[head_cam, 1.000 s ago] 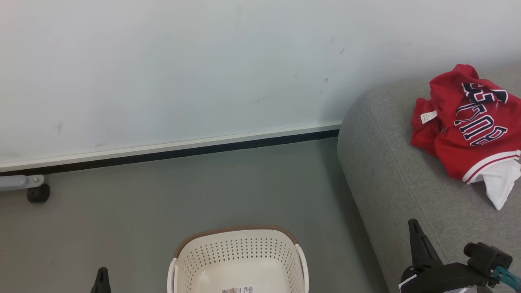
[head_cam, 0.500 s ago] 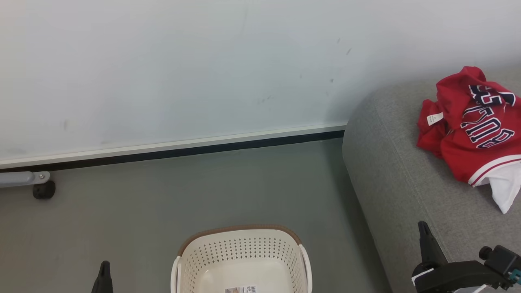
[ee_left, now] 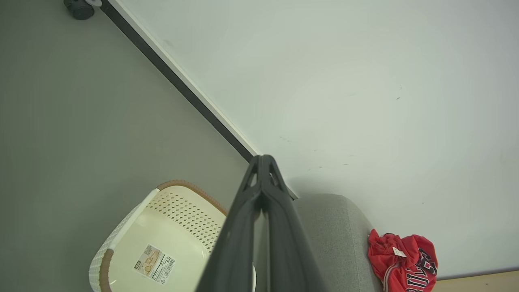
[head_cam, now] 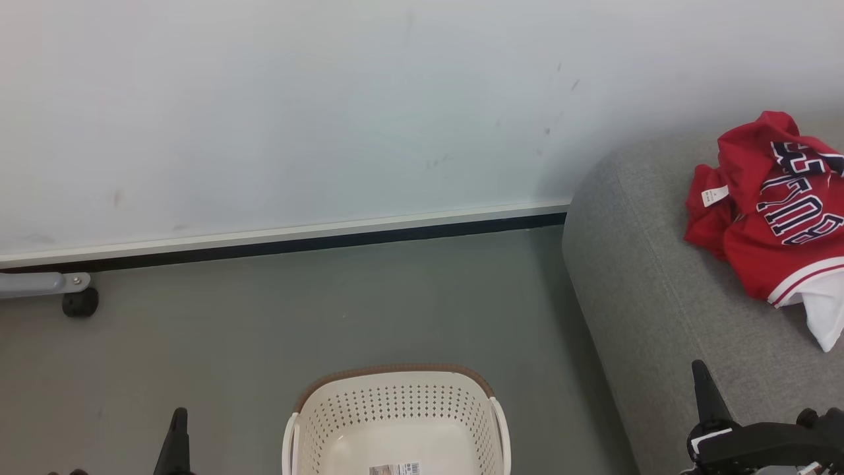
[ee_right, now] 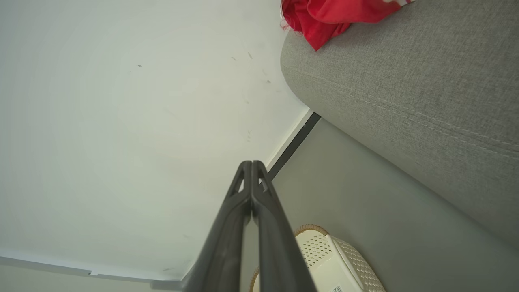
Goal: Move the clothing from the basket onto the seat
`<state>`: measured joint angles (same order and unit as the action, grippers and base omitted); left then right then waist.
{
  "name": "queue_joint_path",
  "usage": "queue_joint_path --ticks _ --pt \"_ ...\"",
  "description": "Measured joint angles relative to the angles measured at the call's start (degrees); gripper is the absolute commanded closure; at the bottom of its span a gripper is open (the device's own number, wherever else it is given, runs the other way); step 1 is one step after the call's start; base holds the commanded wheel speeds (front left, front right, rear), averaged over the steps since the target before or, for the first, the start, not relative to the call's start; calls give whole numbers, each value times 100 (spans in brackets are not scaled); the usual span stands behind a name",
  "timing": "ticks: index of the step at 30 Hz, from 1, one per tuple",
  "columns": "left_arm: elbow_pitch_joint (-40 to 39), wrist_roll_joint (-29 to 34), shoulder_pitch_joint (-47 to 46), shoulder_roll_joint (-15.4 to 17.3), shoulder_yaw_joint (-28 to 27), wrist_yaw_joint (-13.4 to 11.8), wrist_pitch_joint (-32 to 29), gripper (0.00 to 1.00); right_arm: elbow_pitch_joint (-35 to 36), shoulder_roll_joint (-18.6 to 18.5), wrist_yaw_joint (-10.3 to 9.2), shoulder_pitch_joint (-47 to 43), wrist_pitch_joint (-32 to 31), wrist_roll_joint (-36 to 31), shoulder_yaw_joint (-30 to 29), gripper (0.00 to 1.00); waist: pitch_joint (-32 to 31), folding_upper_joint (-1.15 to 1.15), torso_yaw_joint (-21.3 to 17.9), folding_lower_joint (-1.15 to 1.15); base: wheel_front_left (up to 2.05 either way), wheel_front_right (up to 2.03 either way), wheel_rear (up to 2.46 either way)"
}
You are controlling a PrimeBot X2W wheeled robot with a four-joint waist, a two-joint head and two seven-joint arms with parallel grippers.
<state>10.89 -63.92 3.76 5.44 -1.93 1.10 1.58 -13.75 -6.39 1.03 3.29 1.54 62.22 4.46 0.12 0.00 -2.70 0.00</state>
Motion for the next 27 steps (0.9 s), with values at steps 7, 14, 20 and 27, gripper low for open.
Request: queue_joint_path --ticks 7,14,20,27 --pt "123 -464 -112 -33 -76 98 -132 100 -57 67 107 86 -138 498 -209 100 0 0 48 0 0 0 0" --pt "212 -1024 -257 -107 -124 202 -307 100 -137 147 212 86 -305 1102 -452 100 -1 0 102 0 0 0 0" --pt "311 -1441 -413 -154 -166 300 -427 100 -171 194 302 87 -409 1523 -630 100 -1 0 143 0 0 0 0" --pt "412 -1900 -500 -199 -235 409 -559 100 -224 264 404 94 -558 2049 -840 100 -1 0 190 0 0 0 0"
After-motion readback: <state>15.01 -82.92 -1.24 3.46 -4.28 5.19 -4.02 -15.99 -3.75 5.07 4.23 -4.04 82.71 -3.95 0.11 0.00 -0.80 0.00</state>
